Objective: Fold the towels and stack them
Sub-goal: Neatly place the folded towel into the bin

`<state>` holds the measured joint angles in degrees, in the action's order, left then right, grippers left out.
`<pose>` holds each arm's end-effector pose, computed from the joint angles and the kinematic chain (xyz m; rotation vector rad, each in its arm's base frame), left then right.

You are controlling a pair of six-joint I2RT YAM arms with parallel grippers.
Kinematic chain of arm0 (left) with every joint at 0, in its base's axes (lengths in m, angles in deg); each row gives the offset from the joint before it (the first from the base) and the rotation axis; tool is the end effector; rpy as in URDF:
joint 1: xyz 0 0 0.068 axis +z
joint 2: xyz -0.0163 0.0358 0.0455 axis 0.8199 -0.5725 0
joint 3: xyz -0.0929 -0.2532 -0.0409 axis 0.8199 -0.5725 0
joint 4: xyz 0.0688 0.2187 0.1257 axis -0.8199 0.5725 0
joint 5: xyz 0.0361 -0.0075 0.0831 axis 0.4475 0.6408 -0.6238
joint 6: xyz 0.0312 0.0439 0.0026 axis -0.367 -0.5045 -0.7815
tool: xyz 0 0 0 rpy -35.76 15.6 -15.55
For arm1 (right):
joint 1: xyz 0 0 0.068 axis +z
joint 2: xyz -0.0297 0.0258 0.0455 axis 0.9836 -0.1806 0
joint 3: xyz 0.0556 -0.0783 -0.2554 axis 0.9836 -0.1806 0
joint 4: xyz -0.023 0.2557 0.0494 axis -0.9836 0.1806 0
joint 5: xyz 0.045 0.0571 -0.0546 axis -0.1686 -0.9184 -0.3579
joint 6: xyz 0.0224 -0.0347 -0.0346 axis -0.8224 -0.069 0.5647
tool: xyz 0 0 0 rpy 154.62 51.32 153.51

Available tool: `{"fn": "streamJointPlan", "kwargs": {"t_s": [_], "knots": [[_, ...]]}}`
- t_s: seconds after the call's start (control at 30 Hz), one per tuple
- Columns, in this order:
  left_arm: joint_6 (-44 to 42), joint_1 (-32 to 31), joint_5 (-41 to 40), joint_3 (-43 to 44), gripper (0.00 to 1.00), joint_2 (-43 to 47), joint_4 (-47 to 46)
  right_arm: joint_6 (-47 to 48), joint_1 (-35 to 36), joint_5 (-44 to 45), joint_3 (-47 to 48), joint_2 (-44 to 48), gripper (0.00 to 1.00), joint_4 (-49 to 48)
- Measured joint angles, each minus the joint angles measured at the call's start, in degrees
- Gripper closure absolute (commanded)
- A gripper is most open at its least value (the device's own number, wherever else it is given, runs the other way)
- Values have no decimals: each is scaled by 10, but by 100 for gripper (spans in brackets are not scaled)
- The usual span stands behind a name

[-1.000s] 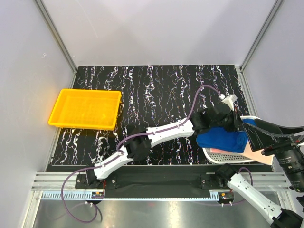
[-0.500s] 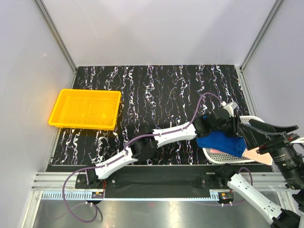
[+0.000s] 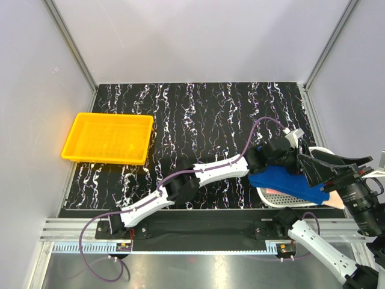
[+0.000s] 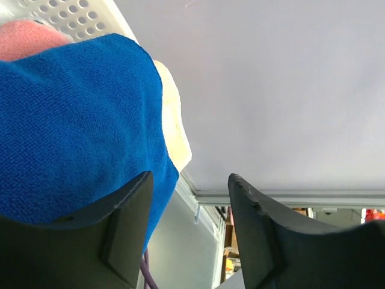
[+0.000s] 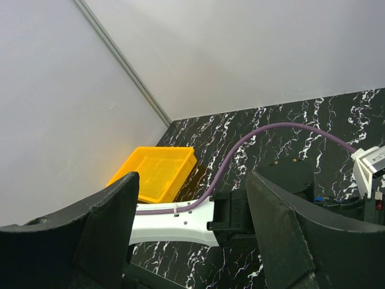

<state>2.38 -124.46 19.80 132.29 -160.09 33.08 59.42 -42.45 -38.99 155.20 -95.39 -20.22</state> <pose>0.2028 -0.5747 0.2323 0.3709 2.2063 -1.8896 -0.0265 -0.0308 0.4635 0.0419 1.4217 0.7192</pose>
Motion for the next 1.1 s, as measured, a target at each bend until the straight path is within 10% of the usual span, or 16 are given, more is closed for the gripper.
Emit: {"fn": "streamJointPlan", "kwargs": {"t_s": [0.43,0.8,1.1], "knots": [[-80,38,1,-237,39,171,-16,-4,0,-9,-2,-37,3,-3],[-145,171,-134,-678,37,611,-3,-13,0,-15,-29,-132,0,-34],[-208,189,-280,-830,33,859,196,-31,0,-7,-110,-245,0,-80]]}}
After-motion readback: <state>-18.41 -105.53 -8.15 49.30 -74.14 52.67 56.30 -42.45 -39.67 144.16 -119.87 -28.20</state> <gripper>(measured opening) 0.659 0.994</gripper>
